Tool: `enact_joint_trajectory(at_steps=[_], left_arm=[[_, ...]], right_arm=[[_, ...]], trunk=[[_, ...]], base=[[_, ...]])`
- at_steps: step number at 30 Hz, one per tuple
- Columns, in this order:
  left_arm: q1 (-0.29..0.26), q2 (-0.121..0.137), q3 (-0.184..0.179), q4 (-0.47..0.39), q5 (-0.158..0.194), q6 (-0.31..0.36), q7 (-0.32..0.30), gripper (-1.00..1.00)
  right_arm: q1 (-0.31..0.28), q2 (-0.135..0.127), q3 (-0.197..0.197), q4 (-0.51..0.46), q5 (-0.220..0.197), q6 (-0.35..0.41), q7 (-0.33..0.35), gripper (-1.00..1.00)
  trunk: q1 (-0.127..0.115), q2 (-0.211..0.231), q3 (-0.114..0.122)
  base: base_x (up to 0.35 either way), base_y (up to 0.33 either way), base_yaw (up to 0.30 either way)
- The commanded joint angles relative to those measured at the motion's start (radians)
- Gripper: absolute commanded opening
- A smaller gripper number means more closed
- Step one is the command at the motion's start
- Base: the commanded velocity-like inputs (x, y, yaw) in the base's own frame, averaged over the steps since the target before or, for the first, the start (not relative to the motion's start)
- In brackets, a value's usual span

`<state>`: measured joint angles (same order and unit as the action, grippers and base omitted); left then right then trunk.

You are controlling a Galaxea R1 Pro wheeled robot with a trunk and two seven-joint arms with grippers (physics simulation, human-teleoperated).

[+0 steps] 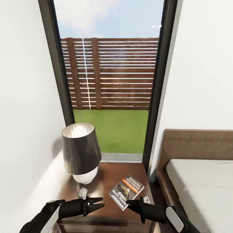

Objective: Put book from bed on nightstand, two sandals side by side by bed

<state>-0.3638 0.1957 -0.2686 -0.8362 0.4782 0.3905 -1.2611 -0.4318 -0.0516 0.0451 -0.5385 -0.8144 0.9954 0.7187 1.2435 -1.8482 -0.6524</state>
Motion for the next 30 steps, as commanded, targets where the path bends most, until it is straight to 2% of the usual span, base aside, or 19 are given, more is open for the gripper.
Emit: enact_joint_trajectory(at_steps=[1,13,18,30], left_arm=[[-0.001,0.001,-0.005,0.0,0.01,0.011,0.0,1.0],[0.0,0.002,0.004,0.0,0.011,0.01,0.0,1.0],[-0.001,0.002,0.021,0.0,0.01,0.009,-0.001,1.0],[-0.001,0.002,0.024,0.0,0.01,0.007,-0.001,1.0]], right_arm=[[-0.001,-0.001,0.004,0.0,-0.002,0.001,0.005,-1.0],[-0.001,-0.001,0.004,0.0,-0.002,0.0,0.005,-1.0],[-0.001,-0.001,0.004,0.0,-0.002,0.0,0.005,-1.0],[-0.001,-0.001,0.004,0.0,-0.002,0.0,0.005,-1.0]], trunk=[[0.004,-0.008,-0.004],[0.05,-0.092,-0.042],[0.05,-0.092,-0.042],[0.05,-0.092,-0.042]], base=[[0.0,0.0,0.0],[0.0,0.0,0.0],[0.018,0.005,0.0],[0.109,0.048,0.0]])
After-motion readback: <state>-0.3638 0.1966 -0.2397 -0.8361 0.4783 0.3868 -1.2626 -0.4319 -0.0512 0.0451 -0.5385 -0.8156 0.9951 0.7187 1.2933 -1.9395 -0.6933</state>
